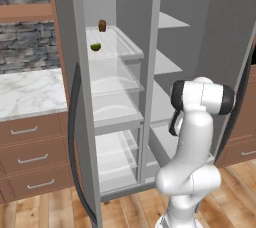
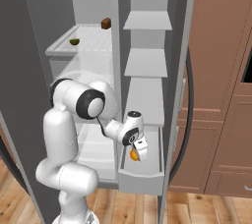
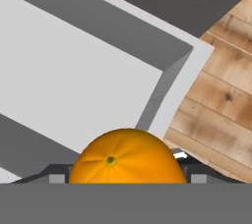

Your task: Take the kiwi and orange from the fridge shelf and place them in the freezer drawer to begin freezing them.

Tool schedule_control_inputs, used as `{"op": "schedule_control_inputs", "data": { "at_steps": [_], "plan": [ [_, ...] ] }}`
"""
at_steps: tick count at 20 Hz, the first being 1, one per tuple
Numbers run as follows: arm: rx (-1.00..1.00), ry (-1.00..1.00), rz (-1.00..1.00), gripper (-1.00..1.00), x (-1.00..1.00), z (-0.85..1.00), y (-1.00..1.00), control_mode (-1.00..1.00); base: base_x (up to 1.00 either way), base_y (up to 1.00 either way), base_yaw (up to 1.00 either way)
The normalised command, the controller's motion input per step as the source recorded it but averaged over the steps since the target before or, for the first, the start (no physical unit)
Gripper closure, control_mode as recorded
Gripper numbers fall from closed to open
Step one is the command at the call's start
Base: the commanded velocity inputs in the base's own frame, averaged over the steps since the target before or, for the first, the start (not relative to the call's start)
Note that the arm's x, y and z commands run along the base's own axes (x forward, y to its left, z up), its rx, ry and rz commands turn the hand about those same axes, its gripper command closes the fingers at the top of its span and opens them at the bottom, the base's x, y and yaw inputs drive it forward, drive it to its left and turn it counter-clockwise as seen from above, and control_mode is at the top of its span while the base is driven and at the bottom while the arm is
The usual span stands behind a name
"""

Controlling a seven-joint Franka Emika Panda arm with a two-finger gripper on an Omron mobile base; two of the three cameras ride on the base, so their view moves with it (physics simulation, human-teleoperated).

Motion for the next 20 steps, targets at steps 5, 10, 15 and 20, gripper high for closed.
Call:
{"op": "schedule_control_inputs", "data": {
  "at_steps": [5, 10, 15, 20],
  "plan": [
    [0.00, 0.00, 0.00, 1.00, 0.19, -0.42, -0.17, -1.00, 0.00, 0.00, 0.00],
    [0.00, 0.00, 0.00, 1.00, 0.12, -0.34, -0.26, -1.00, 0.00, 0.00, 0.00],
    [0.00, 0.00, 0.00, 1.00, 0.16, -0.37, -0.25, -1.00, 0.00, 0.00, 0.00],
    [0.00, 0.00, 0.00, 1.00, 0.30, -0.35, -0.11, -1.00, 0.00, 0.00, 0.00]
  ]
}}
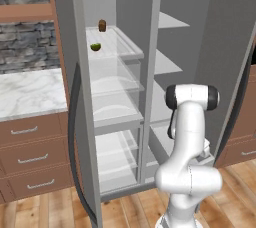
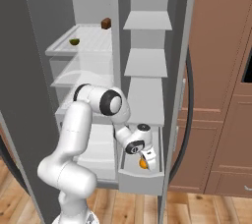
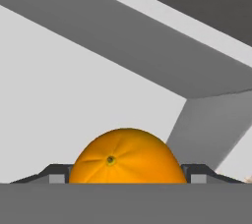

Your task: Take the kiwi and orange from the fridge shelf and place them in the freezer drawer to begin freezing them.

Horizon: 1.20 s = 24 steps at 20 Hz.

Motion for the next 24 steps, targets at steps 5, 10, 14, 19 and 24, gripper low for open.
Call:
{"op": "schedule_control_inputs", "data": {
  "at_steps": [5, 10, 14, 19, 24],
  "plan": [
    [0.00, -0.01, 0.00, 1.00, 0.38, -0.24, -0.01, -1.00, 0.00, 0.00, 0.00],
    [0.00, 0.00, 0.00, 1.00, 0.35, -0.30, 0.00, -1.00, 0.00, 0.00, 0.00],
    [0.00, 0.00, 0.00, 1.00, 0.38, -0.27, 0.00, -1.00, 0.00, 0.00, 0.00],
    [0.00, 0.00, 0.00, 1.00, 0.45, -0.19, -0.03, -1.00, 0.00, 0.00, 0.00],
    [-0.04, -0.01, -0.02, -1.00, 0.22, -0.06, 0.00, -1.00, 0.00, 0.00, 0.00]
  ]
}}
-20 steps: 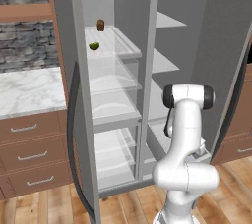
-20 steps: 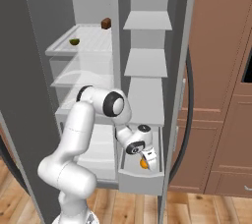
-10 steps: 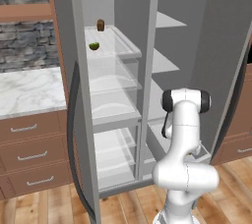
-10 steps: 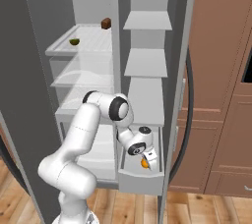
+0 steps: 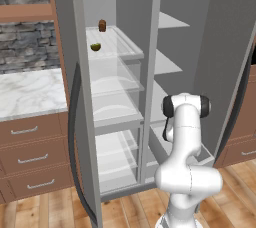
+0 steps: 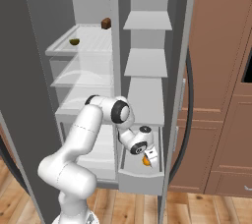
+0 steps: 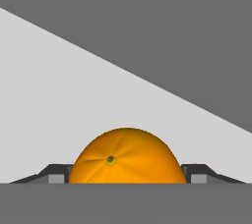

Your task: Take the kiwi and orange from the fridge shelf and place them in the freezer drawer to begin freezing them.

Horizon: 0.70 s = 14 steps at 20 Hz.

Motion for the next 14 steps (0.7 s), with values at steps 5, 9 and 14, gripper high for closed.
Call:
{"op": "schedule_control_inputs", "data": {
  "at_steps": [5, 9, 14],
  "plan": [
    [0.00, 0.00, -0.02, -1.00, 0.00, 0.20, 0.02, -1.00, 0.00, 0.00, 0.00],
    [0.00, 0.00, -0.04, -1.00, 0.00, 0.60, 0.13, -1.00, 0.00, 0.00, 0.00],
    [0.00, -0.04, -0.03, -1.00, -0.17, 0.83, 0.26, -1.00, 0.00, 0.00, 0.00]
  ]
}}
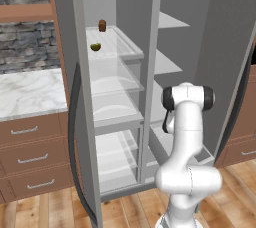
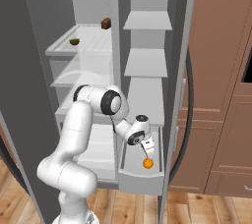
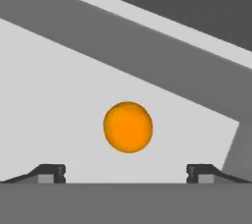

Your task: Take the kiwi and orange from the fridge shelf and place them in the freezer drawer to begin freezing them.

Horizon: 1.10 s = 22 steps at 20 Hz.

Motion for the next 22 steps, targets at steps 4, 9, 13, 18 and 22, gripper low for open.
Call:
{"op": "schedule_control_inputs", "data": {
  "at_steps": [4, 9, 13, 18, 22],
  "plan": [
    [-0.02, -0.12, 0.00, -1.00, -0.43, 0.93, 0.46, -1.00, 0.00, 0.00, 0.00],
    [-0.05, -0.16, 0.00, -1.00, -0.61, 0.99, 0.52, -1.00, 0.00, 0.00, 0.00],
    [-0.06, -0.18, 0.00, -1.00, -0.71, 1.00, 0.52, -1.00, 0.00, 0.00, 0.00],
    [-0.10, -0.14, 0.00, -1.00, -0.63, 1.00, 0.47, -1.00, 0.00, 0.00, 0.00],
    [-0.11, -0.06, 0.00, -1.00, -0.44, 1.00, 0.48, -1.00, 0.00, 0.00, 0.00]
  ]
}}
